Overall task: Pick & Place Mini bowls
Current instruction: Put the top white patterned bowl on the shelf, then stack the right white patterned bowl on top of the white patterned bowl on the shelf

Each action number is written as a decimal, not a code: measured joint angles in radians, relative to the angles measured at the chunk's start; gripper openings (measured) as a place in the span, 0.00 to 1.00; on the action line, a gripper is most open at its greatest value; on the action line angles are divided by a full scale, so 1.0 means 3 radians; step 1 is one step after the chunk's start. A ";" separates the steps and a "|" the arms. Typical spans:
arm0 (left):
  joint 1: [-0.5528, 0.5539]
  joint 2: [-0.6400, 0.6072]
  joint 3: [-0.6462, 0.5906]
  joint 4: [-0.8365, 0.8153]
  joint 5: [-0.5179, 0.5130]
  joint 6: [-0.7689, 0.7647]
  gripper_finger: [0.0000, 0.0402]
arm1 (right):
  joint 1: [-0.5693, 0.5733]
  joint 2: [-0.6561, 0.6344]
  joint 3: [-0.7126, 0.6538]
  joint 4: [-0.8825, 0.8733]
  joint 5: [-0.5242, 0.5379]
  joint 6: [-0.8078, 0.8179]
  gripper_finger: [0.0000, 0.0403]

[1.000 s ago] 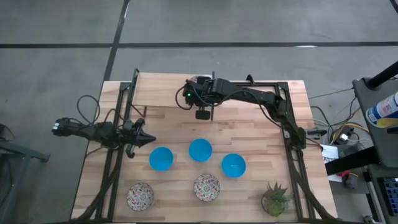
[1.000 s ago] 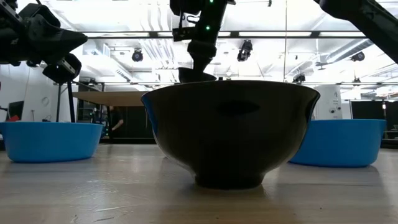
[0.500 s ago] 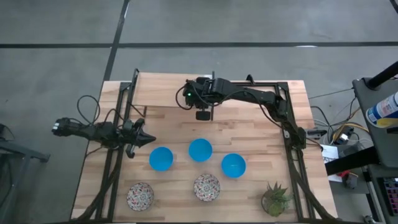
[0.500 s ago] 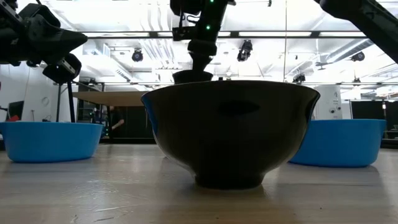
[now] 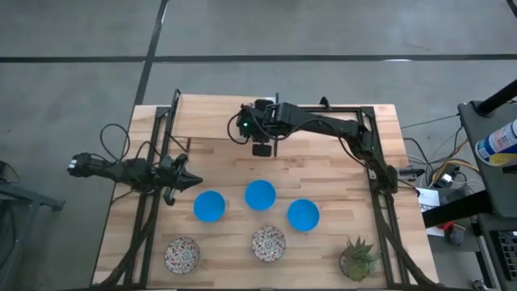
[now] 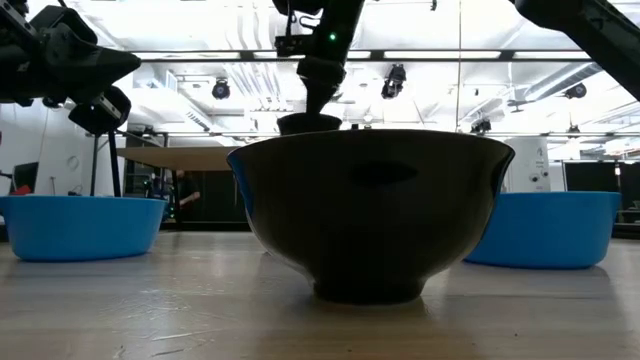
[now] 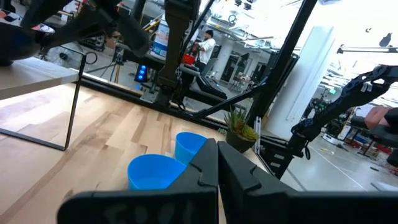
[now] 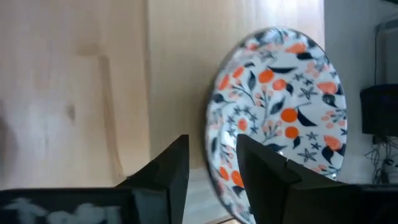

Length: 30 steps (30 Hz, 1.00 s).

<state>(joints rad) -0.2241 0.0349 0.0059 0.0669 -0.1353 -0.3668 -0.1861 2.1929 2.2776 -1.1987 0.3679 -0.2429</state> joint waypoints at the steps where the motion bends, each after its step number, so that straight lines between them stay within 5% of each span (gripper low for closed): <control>1: 0.0001 0.0000 0.0000 0.0000 -0.0001 -0.0001 0.00 | 0.0019 0.0000 0.0007 0.0001 -0.0001 0.0001 0.33; 21: 0.0001 0.0000 0.0000 0.0000 -0.0001 -0.0001 0.00 | 0.0405 -0.0056 0.0263 -0.0317 -0.0024 0.0851 0.31; 30: 0.0000 0.0001 0.0000 0.0000 -0.0001 -0.0001 0.00 | 0.0691 -0.0090 0.0262 -0.0387 -0.0304 0.1255 0.26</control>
<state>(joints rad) -0.2241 0.0352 0.0059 0.0669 -0.1356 -0.3670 0.0211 2.1658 2.3562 -1.3147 0.2768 0.1336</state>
